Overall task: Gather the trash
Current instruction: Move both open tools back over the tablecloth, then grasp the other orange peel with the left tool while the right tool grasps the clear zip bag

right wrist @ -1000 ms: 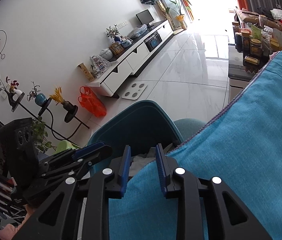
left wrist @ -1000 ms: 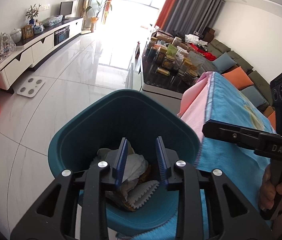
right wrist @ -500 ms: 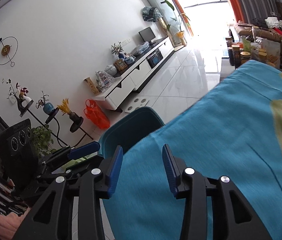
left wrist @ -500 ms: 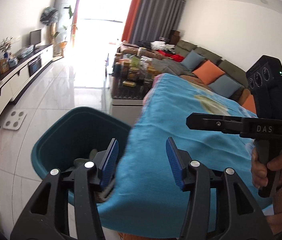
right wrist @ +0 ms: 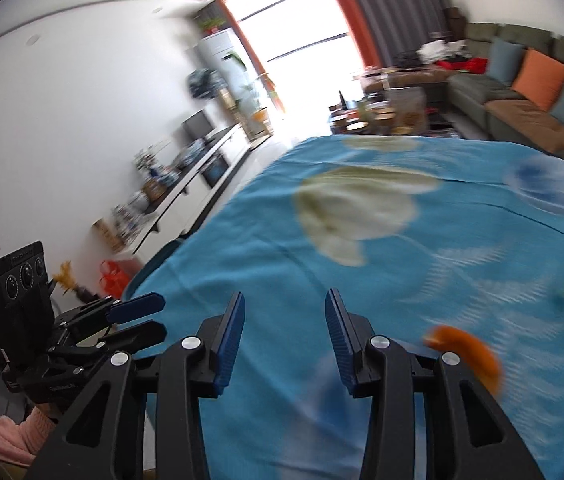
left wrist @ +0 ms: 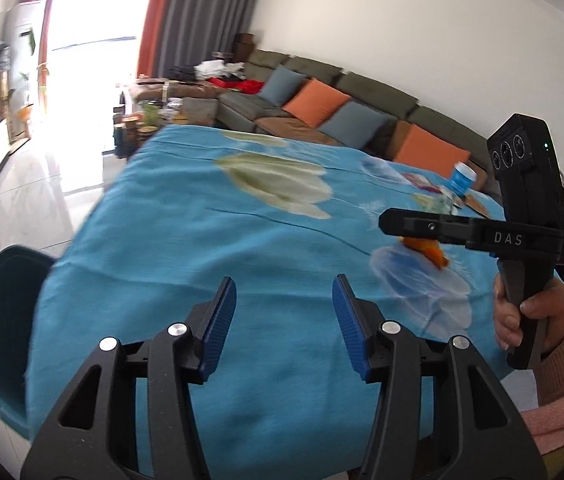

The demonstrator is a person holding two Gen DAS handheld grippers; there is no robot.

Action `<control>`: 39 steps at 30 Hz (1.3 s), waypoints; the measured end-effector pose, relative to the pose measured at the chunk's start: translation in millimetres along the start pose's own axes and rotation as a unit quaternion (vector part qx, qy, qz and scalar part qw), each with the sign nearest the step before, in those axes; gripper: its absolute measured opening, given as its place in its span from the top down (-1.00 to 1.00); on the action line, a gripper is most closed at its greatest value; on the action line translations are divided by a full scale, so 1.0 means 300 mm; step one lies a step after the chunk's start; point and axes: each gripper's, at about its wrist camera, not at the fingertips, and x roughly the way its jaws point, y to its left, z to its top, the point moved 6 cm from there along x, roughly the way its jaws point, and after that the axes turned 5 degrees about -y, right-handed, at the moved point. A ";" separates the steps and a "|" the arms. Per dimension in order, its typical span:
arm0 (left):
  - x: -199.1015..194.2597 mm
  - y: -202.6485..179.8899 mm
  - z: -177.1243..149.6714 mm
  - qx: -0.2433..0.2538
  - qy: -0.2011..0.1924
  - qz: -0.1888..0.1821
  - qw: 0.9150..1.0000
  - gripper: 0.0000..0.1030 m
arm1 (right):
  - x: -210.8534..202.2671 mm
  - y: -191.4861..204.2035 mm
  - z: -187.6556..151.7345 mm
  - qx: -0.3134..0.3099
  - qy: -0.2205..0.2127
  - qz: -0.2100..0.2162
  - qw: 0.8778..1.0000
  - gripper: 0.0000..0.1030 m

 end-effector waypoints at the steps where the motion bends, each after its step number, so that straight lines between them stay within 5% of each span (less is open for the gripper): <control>1: 0.023 -0.031 0.003 0.007 0.005 -0.010 1.000 0.04 | -0.025 -0.035 0.000 0.007 -0.007 -0.013 1.000 0.24; 9: 0.203 -0.246 0.027 0.059 0.043 -0.050 0.996 0.03 | -0.208 -0.344 0.013 0.065 -0.059 -0.126 0.988 0.14; 14: 0.292 -0.347 0.041 0.086 0.062 -0.065 0.992 0.03 | -0.249 -0.479 0.007 0.091 -0.071 -0.153 0.981 0.13; 20: 0.395 -0.396 0.049 0.089 0.092 -0.077 0.989 0.03 | -0.240 -0.568 0.010 0.112 -0.073 -0.157 0.979 -0.02; 32: 0.513 -0.451 0.055 0.096 0.131 -0.105 0.981 0.08 | -0.201 -0.644 0.036 0.125 -0.060 -0.134 0.981 -0.03; 39: 0.535 -0.463 0.053 0.098 0.144 -0.128 0.976 0.42 | -0.201 -0.660 0.026 0.136 -0.056 -0.121 0.982 0.18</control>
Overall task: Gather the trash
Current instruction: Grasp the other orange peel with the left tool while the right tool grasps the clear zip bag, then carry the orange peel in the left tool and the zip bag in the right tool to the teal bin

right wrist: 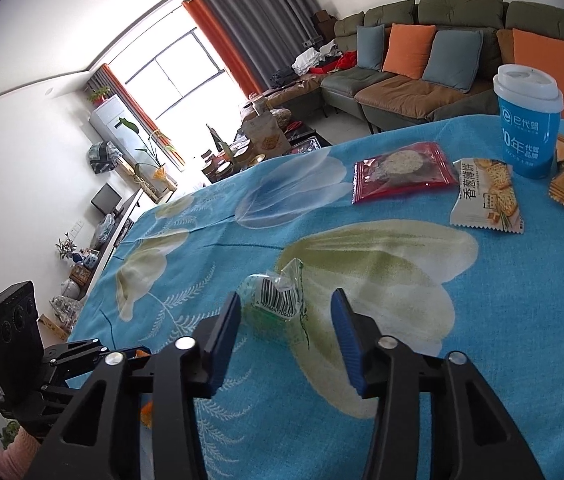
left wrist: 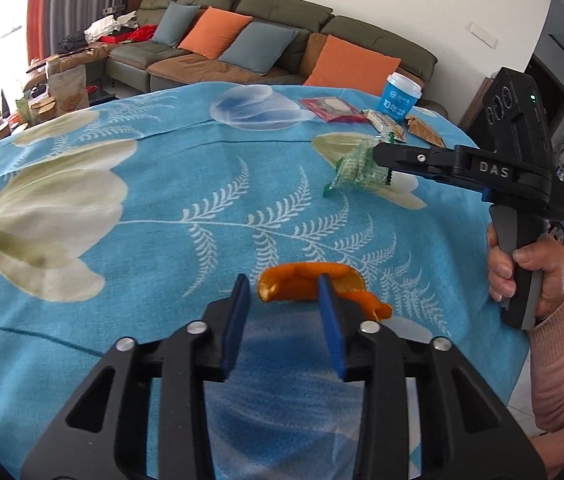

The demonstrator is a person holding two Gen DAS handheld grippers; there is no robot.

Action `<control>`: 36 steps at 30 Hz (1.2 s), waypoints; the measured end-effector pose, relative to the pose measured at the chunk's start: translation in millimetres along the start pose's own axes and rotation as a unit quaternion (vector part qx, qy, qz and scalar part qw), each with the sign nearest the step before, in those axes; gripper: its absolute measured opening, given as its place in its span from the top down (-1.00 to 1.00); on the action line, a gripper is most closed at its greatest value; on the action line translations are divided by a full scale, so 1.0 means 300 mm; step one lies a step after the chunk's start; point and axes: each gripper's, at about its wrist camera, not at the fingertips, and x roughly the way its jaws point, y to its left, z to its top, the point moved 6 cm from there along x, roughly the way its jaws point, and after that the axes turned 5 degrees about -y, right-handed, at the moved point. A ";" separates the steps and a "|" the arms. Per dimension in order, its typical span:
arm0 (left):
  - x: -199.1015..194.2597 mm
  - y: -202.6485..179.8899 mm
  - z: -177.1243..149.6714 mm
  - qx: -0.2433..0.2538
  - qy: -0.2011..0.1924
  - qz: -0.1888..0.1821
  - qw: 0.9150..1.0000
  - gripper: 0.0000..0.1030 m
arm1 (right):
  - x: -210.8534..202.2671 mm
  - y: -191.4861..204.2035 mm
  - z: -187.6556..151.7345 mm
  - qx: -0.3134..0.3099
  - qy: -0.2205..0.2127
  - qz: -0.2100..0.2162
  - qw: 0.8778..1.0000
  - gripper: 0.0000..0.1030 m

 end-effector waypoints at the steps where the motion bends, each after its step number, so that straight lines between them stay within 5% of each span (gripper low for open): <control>1: -0.002 -0.004 -0.001 0.002 0.000 -0.001 1.000 0.44 | 0.000 -0.001 -0.001 0.000 0.001 0.002 1.000 0.24; 8: -0.001 -0.013 0.005 0.000 -0.007 -0.004 1.000 0.67 | -0.001 0.012 -0.006 -0.009 0.003 0.010 1.000 0.67; 36: -0.274 0.057 -0.093 -0.046 -0.076 0.072 0.993 0.83 | -0.073 0.212 -0.077 -0.017 -0.009 0.090 0.996 0.75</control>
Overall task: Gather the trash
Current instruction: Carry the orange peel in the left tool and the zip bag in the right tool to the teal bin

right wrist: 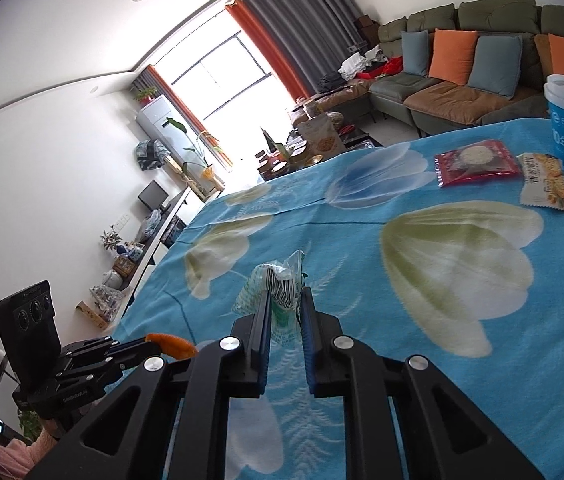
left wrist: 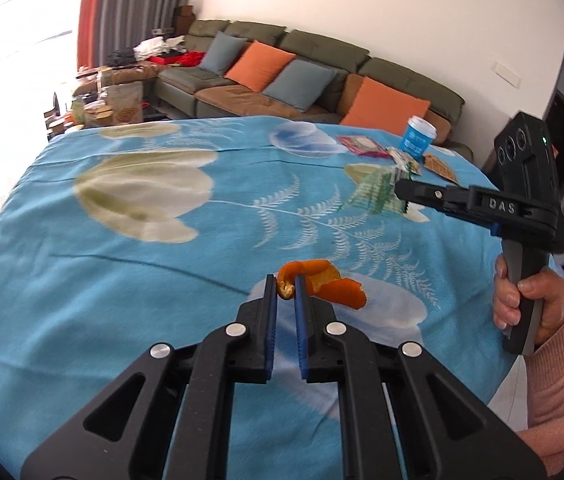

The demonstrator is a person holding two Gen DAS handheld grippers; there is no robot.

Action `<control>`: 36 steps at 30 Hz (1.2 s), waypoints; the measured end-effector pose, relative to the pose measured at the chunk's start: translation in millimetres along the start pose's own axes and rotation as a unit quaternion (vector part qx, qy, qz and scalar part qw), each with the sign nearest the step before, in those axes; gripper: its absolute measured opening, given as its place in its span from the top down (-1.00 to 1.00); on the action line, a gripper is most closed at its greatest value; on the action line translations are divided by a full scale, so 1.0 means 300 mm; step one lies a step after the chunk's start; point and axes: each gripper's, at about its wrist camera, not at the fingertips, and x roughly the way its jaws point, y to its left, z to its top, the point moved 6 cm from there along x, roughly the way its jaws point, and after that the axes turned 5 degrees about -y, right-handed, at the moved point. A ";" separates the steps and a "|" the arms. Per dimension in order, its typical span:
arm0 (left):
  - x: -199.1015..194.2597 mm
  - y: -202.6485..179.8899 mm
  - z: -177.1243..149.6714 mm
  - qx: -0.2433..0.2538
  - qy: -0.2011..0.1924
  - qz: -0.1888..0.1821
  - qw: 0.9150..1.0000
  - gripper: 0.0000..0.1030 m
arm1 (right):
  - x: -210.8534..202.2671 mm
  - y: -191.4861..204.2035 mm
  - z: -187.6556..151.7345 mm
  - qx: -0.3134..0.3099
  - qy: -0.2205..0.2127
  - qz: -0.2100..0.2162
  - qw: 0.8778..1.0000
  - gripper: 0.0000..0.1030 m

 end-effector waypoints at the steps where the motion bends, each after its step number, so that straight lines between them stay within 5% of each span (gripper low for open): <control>1: -0.012 0.011 -0.001 -0.004 -0.003 0.004 1.000 0.83 | 0.003 0.010 -0.004 -0.001 0.001 0.004 1.000 0.75; 36: -0.327 0.232 -0.084 -0.073 -0.063 0.082 0.992 0.83 | 0.161 0.332 -0.106 -0.037 0.052 0.085 0.994 0.75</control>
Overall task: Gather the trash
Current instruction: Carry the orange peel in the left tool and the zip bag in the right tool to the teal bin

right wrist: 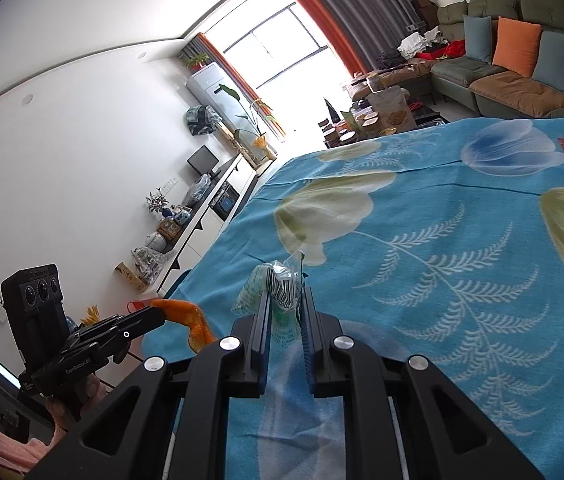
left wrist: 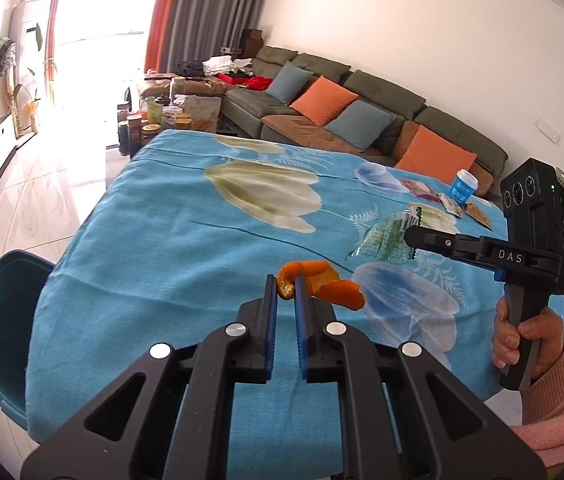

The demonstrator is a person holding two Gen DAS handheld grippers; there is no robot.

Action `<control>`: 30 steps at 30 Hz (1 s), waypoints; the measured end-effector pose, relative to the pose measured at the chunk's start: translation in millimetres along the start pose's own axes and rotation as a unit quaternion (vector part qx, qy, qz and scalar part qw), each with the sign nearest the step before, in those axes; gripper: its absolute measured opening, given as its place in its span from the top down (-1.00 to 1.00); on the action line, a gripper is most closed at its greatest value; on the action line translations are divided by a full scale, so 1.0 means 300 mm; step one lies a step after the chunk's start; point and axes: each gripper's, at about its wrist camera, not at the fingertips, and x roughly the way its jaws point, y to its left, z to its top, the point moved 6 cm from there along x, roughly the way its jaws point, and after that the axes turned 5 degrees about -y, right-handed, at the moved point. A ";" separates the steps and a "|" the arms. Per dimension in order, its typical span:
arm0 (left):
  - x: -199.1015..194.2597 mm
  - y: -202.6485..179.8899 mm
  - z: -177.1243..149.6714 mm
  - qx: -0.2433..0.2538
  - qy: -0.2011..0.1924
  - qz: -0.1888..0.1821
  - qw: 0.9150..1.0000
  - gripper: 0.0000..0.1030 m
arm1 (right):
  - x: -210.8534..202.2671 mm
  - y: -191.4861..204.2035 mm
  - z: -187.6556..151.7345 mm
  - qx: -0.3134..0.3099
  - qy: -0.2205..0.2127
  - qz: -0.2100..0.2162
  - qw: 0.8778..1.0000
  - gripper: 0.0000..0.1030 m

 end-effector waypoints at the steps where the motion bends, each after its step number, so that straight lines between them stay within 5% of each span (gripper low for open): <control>1: -0.004 0.008 0.000 -0.002 -0.001 0.002 1.000 0.83 | 0.005 0.006 0.000 -0.001 0.001 0.001 1.000 0.75; 30: -0.159 0.213 -0.023 -0.050 -0.023 0.054 0.997 0.83 | 0.199 0.201 -0.029 -0.036 0.047 0.053 0.997 0.75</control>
